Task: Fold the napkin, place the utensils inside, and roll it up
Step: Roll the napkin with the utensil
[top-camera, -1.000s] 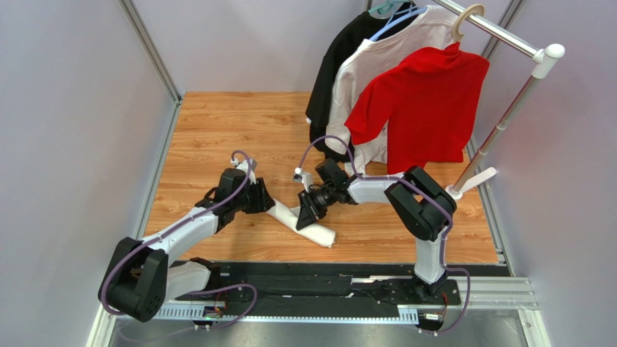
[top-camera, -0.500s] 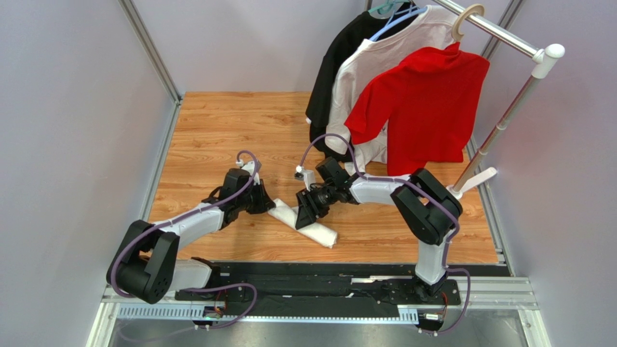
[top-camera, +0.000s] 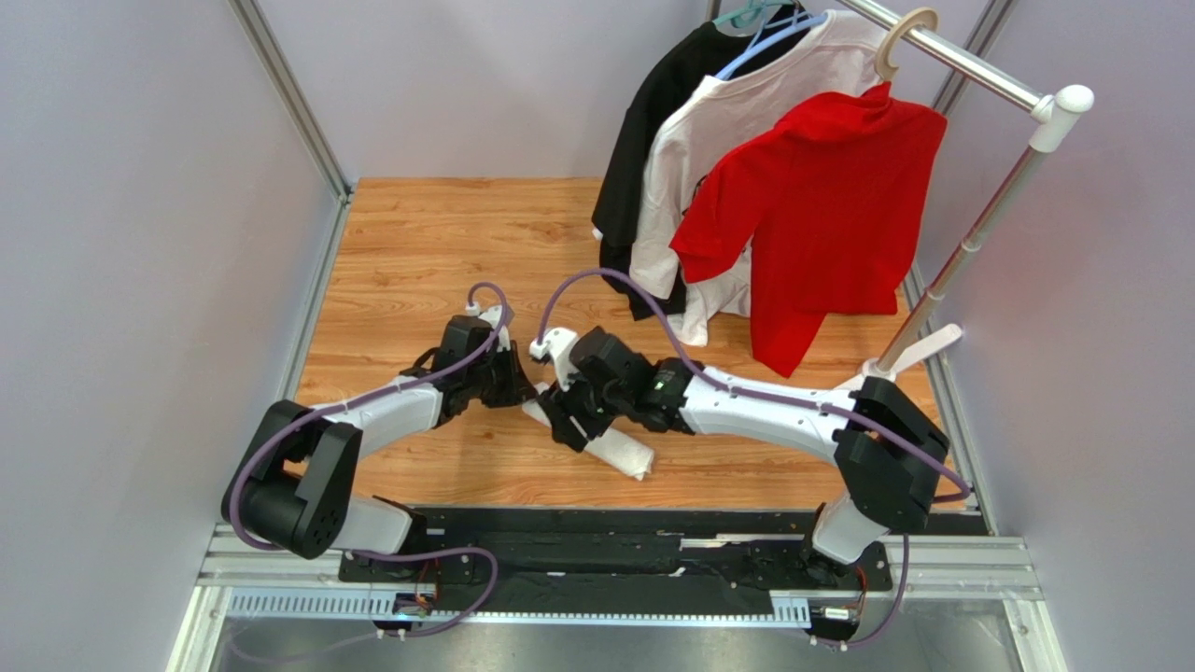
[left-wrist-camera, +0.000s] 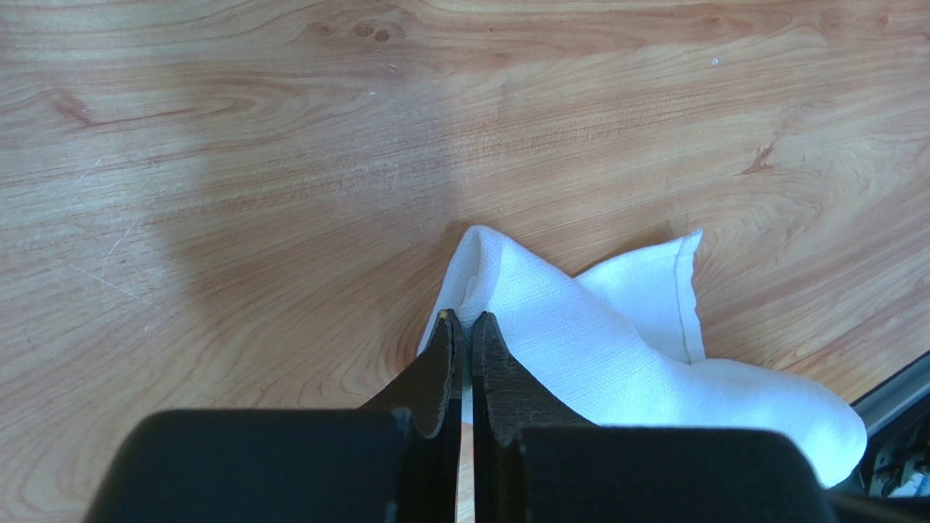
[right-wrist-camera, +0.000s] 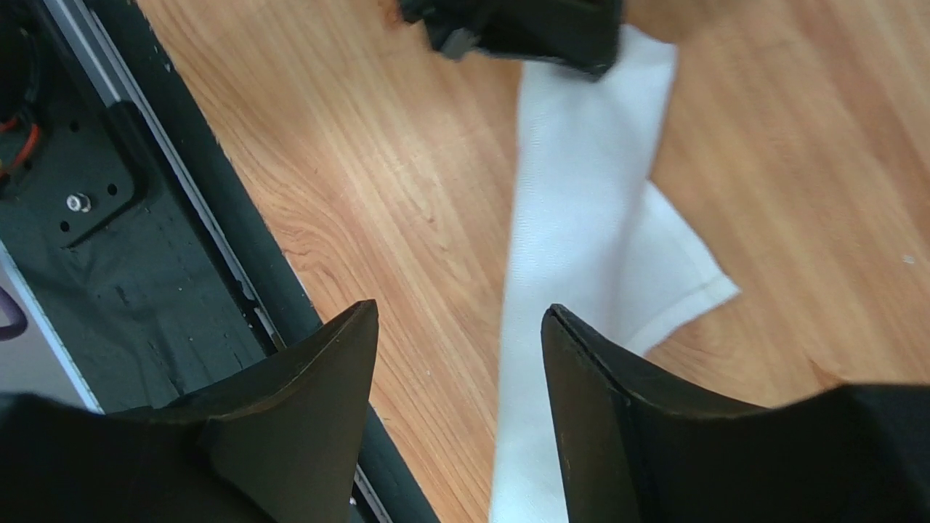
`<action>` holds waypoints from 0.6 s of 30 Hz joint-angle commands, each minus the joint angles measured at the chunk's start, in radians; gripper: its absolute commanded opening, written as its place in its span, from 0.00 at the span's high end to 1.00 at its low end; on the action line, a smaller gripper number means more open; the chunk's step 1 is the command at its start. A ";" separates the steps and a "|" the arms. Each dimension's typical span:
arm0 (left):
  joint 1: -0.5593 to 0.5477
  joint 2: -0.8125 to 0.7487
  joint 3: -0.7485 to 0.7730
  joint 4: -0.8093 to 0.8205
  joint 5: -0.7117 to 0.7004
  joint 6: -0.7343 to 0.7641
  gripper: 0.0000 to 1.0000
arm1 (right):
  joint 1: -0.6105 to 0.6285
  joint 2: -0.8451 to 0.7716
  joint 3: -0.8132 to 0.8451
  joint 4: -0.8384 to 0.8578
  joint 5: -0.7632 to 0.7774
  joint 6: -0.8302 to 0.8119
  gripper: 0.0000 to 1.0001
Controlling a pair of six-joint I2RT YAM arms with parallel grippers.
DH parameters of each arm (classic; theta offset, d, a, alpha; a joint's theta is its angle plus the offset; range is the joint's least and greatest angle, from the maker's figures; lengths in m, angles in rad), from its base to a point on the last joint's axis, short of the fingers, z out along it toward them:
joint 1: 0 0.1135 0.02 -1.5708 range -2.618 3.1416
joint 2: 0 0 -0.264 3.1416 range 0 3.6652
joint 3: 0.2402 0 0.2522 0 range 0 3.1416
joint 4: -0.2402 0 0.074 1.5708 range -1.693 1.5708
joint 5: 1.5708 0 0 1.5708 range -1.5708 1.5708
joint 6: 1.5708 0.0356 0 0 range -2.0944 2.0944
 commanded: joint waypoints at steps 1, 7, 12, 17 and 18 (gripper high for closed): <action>0.005 0.020 0.013 -0.054 0.000 0.035 1.00 | 0.068 0.083 0.040 -0.019 0.116 -0.045 0.39; 0.005 0.014 0.013 -0.062 0.001 0.035 1.00 | 0.080 0.142 0.028 0.015 0.194 -0.070 0.39; 0.005 0.012 0.013 -0.059 0.003 0.037 1.00 | 0.087 0.126 0.000 0.027 0.220 -0.094 0.39; 0.005 0.014 0.015 -0.059 0.007 0.038 1.00 | 0.093 0.088 -0.020 0.038 0.242 -0.105 0.39; 0.005 0.014 0.015 -0.059 0.009 0.040 1.00 | 0.094 0.087 -0.023 0.038 0.243 -0.110 0.39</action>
